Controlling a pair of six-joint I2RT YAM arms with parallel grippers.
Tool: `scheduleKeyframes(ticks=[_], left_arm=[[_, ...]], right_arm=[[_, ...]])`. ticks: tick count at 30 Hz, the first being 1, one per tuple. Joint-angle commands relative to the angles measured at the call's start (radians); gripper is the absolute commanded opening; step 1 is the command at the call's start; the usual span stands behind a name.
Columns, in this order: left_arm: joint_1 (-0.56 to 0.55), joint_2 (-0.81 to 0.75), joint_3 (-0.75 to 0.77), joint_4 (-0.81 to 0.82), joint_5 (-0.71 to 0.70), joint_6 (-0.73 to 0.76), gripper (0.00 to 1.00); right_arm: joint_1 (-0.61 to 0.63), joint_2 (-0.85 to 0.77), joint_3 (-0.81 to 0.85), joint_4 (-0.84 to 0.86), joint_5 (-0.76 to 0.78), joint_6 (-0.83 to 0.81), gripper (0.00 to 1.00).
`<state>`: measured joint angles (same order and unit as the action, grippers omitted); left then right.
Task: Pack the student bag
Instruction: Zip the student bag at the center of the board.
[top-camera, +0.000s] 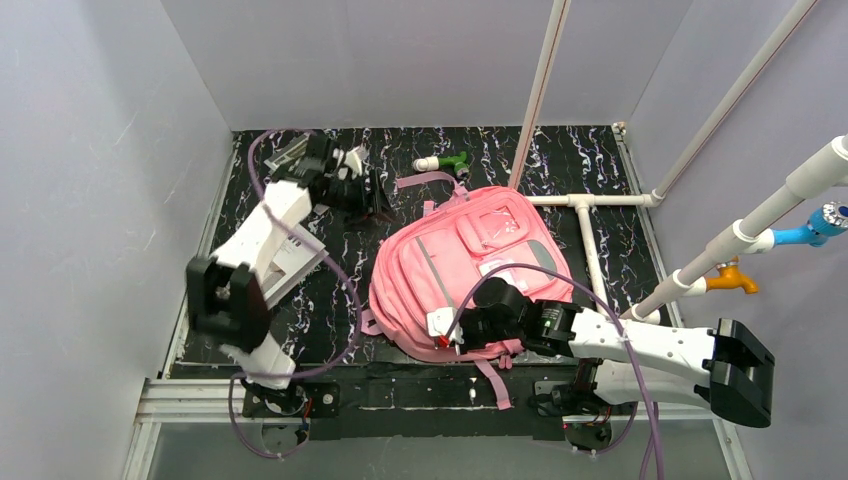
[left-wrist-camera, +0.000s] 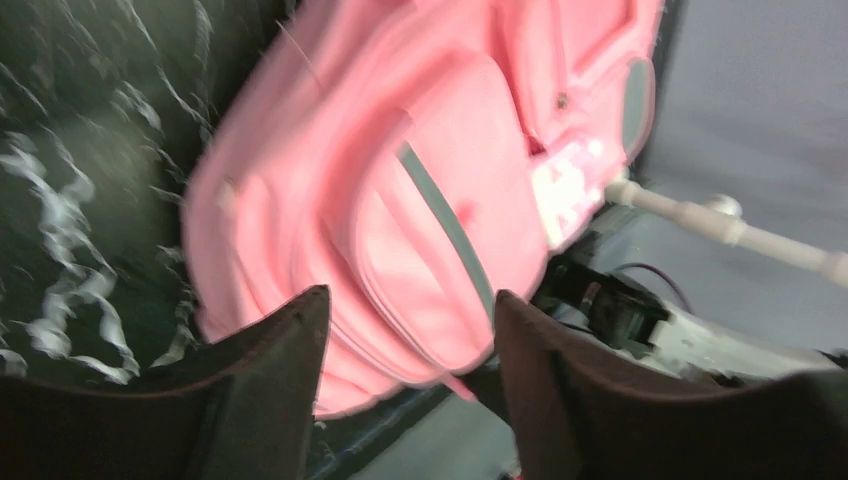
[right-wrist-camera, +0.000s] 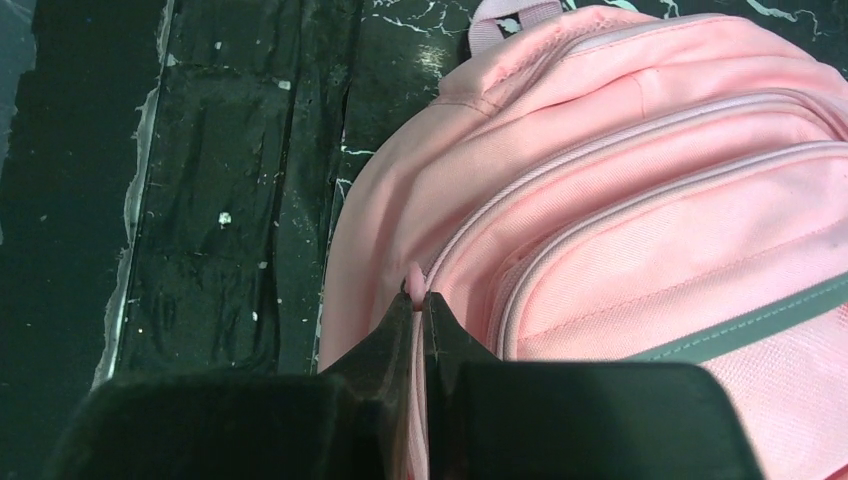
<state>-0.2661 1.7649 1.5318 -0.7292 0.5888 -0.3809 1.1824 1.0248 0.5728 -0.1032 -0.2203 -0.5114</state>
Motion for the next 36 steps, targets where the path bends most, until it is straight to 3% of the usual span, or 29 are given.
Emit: scheduleKeyframes(ticks=[1, 2, 6, 10, 15, 21, 24, 28, 31, 36], left_arm=[[-0.015, -0.32, -0.337, 0.16, 0.044, -0.338, 0.63], [-0.018, -0.379, -0.409, 0.209, 0.059, -0.43, 0.67], [-0.074, -0.57, -0.69, 0.469, 0.071, -0.774, 0.68], [-0.18, -0.615, -0.875, 0.719, 0.017, -0.986, 0.68], [-0.241, -0.538, -0.901, 0.765, -0.017, -1.01, 0.65], [-0.263, -0.519, -0.937, 0.754, -0.056, -1.019, 0.5], [-0.264, -0.58, -0.969, 0.691, -0.071, -1.01, 0.58], [-0.265, -0.695, -0.949, 0.531, -0.193, -0.926, 0.66], [-0.265, -0.677, -0.98, 0.637, -0.183, -0.959, 0.65], [-0.273, -0.54, -0.963, 0.75, -0.142, -0.952, 0.53]], right_arm=[[0.003, 0.013, 0.055, 0.025, -0.041, -0.111, 0.01], [0.003, 0.01, 0.057, 0.018, -0.046, -0.115, 0.01], [0.002, -0.015, 0.045, 0.021, -0.068, -0.112, 0.01], [0.002, -0.02, 0.042, 0.025, -0.071, -0.064, 0.01], [0.002, -0.011, 0.042, 0.033, -0.048, 0.13, 0.01], [0.002, 0.012, 0.074, 0.009, -0.039, 0.368, 0.01], [0.002, 0.006, 0.09, -0.022, -0.036, 0.4, 0.01], [0.002, -0.009, 0.076, 0.012, 0.013, 0.423, 0.01], [0.002, 0.025, 0.11, -0.009, 0.041, 0.469, 0.01], [0.002, 0.069, 0.17, -0.069, 0.056, 0.632, 0.01]])
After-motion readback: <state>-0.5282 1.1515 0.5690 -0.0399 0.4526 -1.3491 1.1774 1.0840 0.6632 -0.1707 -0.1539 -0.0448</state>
